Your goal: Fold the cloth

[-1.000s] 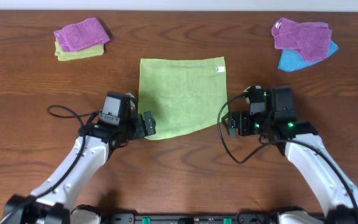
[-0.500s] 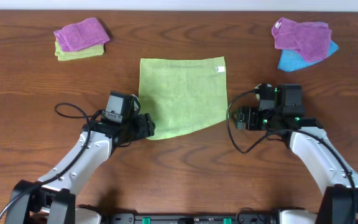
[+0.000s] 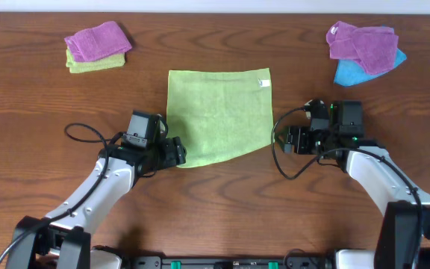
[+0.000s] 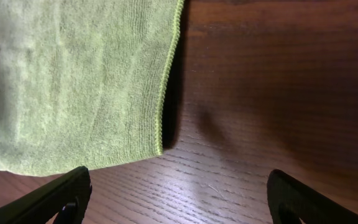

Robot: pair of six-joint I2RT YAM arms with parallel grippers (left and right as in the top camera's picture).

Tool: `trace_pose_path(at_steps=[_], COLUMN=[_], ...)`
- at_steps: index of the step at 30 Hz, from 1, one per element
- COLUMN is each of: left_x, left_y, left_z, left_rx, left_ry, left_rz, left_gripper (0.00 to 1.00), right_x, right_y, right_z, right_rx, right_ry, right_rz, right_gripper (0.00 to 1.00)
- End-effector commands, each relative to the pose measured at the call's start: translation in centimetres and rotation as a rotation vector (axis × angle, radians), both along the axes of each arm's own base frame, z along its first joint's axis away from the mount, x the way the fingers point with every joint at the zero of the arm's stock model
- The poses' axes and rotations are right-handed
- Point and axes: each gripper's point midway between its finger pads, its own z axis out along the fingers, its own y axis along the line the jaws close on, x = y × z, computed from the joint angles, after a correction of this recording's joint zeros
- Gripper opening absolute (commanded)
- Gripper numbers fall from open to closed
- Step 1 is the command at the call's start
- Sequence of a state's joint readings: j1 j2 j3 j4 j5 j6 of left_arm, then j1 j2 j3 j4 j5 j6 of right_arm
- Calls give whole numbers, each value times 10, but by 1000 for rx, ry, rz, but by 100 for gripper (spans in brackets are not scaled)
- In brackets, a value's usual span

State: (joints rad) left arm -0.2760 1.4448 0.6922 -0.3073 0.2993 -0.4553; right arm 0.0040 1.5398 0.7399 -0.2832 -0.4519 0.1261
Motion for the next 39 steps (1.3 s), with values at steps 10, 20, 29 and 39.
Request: trace_pose_path(at_steps=[10,20,29,39], left_x=[-6,-11,-10,-11], left_y=[-3,-9,5,4], left_z=[-23,-21,-25,-31], left_rx=[0,-102,-217,-225], left_ry=[65,66,23,1], left_rz=[-37,-96,-74,-71], left_gripper=[80,77,77,77], right_x=[-2,-12,-15,-13], right_y=[0,4,6,8], right_z=[-1,-4,-3,-2], right_rx=[28,47,62,72], right_ry=[14,60,70,60], right_rz=[-5,4,11,15], right_gripper=[89,88,86,83])
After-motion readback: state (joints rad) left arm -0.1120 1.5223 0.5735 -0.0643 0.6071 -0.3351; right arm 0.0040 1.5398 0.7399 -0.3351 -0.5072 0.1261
